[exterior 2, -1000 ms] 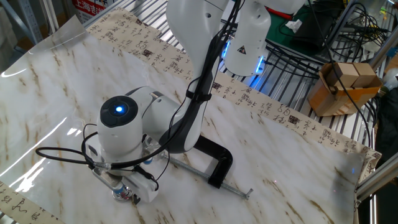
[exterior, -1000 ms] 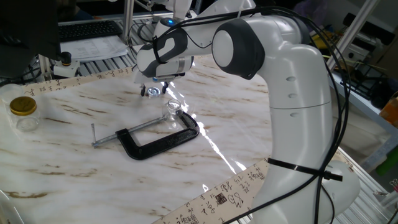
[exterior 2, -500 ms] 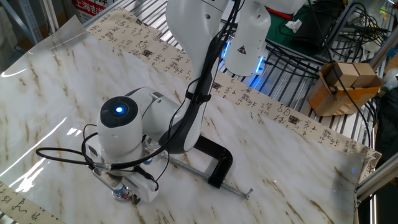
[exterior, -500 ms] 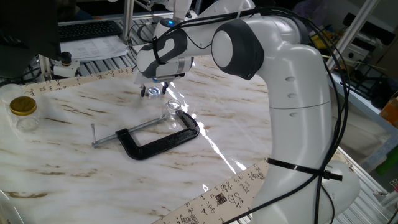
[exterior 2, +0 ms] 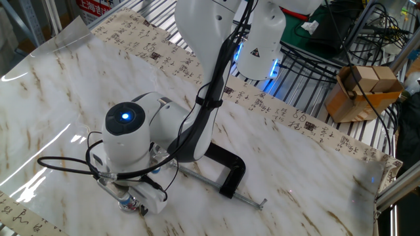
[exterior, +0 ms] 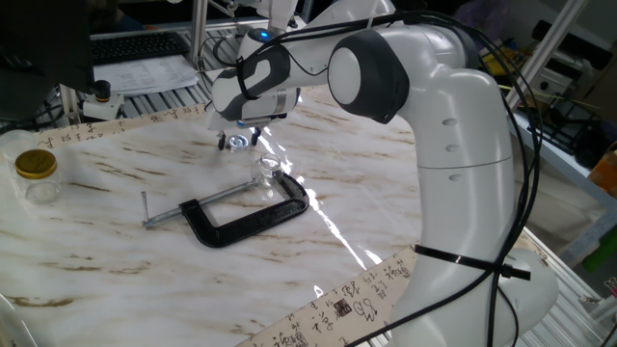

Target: Screw the lid onto the jar

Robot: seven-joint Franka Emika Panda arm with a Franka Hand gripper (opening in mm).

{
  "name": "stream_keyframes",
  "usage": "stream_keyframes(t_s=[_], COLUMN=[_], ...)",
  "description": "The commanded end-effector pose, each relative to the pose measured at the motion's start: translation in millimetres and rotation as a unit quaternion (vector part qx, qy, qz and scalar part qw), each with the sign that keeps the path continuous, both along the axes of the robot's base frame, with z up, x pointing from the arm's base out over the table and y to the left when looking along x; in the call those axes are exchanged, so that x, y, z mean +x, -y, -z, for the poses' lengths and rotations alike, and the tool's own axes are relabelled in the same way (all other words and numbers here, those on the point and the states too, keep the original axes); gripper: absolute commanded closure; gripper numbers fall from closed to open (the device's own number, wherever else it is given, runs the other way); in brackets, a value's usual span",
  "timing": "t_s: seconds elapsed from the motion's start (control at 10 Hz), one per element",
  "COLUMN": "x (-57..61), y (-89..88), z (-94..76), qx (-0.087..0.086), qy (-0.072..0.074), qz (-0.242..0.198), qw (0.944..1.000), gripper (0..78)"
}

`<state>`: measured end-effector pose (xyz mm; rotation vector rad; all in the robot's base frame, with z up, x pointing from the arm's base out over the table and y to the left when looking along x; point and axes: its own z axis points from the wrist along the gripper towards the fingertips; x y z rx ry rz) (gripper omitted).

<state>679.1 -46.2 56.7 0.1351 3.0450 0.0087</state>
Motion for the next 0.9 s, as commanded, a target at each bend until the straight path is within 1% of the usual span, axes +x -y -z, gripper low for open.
stream_keyframes(t_s=[0.1,0.4,0.5,0.9], x=[2.6,2.9,2.9,2.9], y=[0.2,0.2,0.2,0.2], z=[-2.2,-2.3,-2.3,-2.3], qx=[0.0,0.001,0.001,0.001], qy=[0.002,0.0,0.0,0.0], qz=[-0.002,-0.003,-0.003,-0.003], qw=[1.0,1.0,1.0,1.0], gripper=[0.1,0.1,76.1,76.1])
